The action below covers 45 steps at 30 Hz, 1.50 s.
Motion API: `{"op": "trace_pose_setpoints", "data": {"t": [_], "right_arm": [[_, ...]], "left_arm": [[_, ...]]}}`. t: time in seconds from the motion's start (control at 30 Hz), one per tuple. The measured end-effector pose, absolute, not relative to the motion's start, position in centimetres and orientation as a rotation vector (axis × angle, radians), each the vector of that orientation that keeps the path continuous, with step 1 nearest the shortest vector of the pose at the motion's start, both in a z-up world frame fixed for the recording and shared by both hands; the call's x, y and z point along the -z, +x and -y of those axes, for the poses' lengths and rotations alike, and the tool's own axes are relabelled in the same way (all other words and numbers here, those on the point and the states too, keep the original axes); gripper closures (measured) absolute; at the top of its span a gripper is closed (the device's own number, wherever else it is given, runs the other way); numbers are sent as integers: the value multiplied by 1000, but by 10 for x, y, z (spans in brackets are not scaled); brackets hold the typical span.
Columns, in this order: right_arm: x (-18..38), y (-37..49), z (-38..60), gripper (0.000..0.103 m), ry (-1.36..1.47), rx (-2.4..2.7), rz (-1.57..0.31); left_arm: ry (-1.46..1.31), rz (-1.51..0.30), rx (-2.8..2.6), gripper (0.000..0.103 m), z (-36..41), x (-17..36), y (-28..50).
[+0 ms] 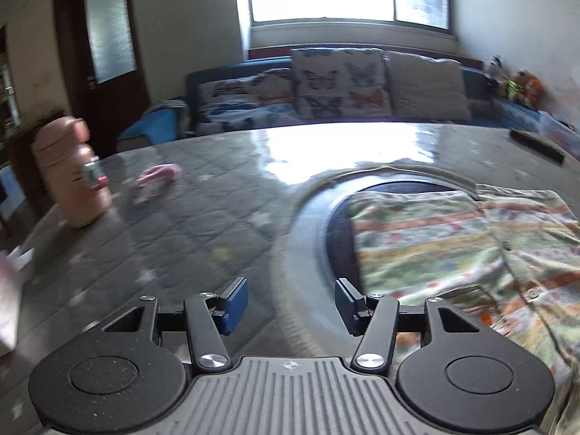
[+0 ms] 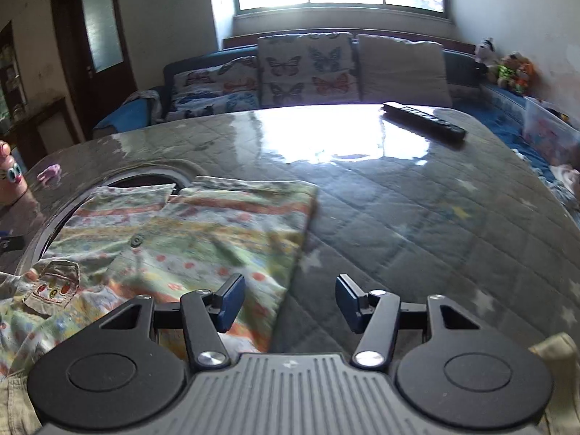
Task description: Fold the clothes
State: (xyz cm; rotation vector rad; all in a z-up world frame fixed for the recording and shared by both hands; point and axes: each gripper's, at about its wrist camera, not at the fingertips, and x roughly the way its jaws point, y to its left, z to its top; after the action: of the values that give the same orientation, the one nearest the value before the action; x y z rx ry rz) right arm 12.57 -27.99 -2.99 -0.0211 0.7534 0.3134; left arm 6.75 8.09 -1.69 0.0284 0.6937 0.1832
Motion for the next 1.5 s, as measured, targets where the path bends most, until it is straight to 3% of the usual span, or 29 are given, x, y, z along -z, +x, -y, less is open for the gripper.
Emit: {"op": "trace_pose_setpoints", "data": {"t": [0.37, 0.47, 0.57, 0.77, 1.03, 1.17, 1.23, 1.3, 1.37, 1.43, 1.5], "right_arm": [[42, 166, 260, 72, -44, -322, -782], [43, 172, 261, 78, -45, -316, -781], [44, 180, 254, 80, -56, -323, -777], [46, 199, 237, 80, -78, -345, -763], [48, 228, 219, 77, -77, -366, -755], [48, 228, 219, 77, -91, -369, -750], [47, 227, 220, 76, -91, -371, -751], [45, 226, 222, 76, -90, -373, -751], [43, 225, 222, 74, -91, -377, -748], [40, 223, 222, 66, -94, -382, -742], [39, 220, 222, 65, -99, -392, -738]], "left_arm": [[106, -726, -115, 47, -57, 32, 126], [111, -739, -91, 69, -56, 40, 133], [119, -734, -67, 97, -55, 41, 136], [203, -716, -129, 103, -55, 44, 151], [162, -721, -166, 103, -77, 37, 169], [122, -707, -114, 95, -76, 26, 160], [139, -712, -107, 89, -71, 29, 160], [146, -727, -111, 73, -68, 34, 161], [154, -733, -129, 65, -66, 40, 162], [151, -727, -143, 61, -66, 41, 161], [140, -727, -154, 55, -67, 41, 160]]}}
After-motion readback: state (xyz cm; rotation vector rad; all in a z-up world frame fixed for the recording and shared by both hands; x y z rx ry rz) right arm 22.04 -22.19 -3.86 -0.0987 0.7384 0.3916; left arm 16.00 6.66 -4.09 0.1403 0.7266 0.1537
